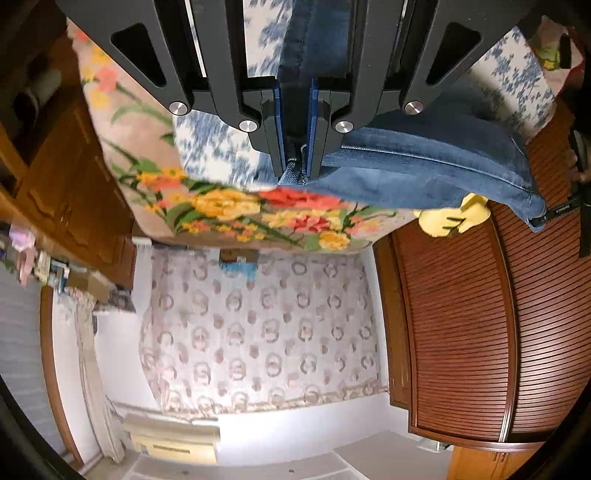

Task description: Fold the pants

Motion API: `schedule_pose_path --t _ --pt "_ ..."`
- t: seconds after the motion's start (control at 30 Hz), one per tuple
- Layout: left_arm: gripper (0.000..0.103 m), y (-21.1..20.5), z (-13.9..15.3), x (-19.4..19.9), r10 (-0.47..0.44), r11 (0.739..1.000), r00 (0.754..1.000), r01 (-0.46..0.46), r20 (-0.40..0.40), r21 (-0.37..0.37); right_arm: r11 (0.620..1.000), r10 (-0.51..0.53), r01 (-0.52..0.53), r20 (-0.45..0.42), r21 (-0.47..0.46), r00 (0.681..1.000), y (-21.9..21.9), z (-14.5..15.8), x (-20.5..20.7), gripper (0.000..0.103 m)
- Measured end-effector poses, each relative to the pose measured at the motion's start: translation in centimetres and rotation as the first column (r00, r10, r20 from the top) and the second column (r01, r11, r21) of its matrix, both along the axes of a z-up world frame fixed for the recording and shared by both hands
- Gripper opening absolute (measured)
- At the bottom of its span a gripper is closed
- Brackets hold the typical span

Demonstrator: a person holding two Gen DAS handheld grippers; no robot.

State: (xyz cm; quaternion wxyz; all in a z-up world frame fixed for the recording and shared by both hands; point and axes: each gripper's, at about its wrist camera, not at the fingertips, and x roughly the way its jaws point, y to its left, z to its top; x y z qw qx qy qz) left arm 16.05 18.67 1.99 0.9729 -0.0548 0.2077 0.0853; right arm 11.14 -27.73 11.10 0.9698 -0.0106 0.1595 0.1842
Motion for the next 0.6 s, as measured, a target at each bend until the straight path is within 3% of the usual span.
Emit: schedule_pose_path --t 0.23,0.6 --pt "0.015 0.4 1.4 4.9 -0.002 1.000 1.000 0.001 0.009 0.017 1.000 -0.014 0.015 0.037 -0.009 0.999 1.3 2.3 3.8 0.010" --pt "0.015 1.0 1.2 13.8 -0.006 0.998 0.999 0.008 -0.033 0.054 0.997 -0.040 0.040 -0.002 -0.070 0.999 3.5 1.1 12.3 0.010"
